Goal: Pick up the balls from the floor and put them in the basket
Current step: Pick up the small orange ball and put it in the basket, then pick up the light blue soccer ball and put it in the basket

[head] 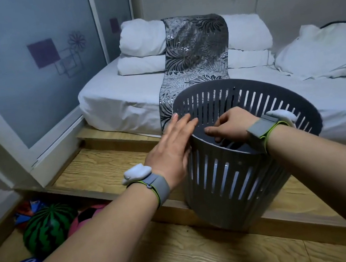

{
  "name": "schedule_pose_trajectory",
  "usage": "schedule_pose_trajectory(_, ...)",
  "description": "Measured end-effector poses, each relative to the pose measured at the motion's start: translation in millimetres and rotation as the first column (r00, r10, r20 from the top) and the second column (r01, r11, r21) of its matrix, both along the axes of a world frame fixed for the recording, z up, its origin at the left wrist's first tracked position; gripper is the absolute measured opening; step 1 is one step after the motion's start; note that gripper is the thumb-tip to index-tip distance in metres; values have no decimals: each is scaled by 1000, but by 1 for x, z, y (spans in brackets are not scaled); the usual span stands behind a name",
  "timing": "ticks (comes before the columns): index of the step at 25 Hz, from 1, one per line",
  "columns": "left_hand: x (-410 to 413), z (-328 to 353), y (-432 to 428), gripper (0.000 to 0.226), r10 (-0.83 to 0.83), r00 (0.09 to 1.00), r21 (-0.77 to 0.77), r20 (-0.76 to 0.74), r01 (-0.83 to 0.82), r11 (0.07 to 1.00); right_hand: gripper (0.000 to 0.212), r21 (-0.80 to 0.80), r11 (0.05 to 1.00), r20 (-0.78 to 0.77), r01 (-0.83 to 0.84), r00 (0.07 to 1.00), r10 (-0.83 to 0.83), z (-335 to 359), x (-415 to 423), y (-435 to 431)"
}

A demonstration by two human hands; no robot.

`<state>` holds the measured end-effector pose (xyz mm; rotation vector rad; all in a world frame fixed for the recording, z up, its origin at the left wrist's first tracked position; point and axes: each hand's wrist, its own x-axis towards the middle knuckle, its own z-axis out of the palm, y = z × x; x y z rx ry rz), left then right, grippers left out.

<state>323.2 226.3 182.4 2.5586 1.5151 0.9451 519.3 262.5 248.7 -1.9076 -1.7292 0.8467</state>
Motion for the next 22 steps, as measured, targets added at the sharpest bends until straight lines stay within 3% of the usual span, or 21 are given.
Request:
schedule_pose_trajectory(5, -10, -11, -15, 89, 77, 997, -111, 12, -76, 991, 35, 252, 968, -106, 2, 994, 26, 16, -29, -9)
schedule_pose_trajectory(8, -43, -38, -31, 79, 101, 994, -211, 29, -92, 973, 27, 505, 854, 78, -125, 992, 99, 21, -71, -26)
schedule_pose_trajectory(11, -88, -66, -52, 64, 209, 977, -326, 32, -188, 927, 26, 617, 713, 224, -333, 943, 247, 9, -119, -55)
schedule_pose_trajectory(13, -115, -82, -69, 56, 270, 963, -376, -26, -260, 890, 30, 585, 664, 364, -466, 882, 299, -14, -141, -68)
schedule_pose_trajectory(15, -155, -103, -92, 52, 324, 942, -413, -92, -332, 848, 35, 488, 671, 454, -558, 819, 351, -49, -170, -76)
schedule_pose_trajectory(18, -210, -144, -124, 49, 390, 901, -495, -189, -430, 755, 37, 284, 721, 488, -633, 742, 459, -104, -214, -85)
schedule_pose_trajectory(22, -265, -201, -167, 46, 341, 846, -611, -409, -531, 587, 38, 87, 679, 543, -729, 606, 581, -165, -263, -106)
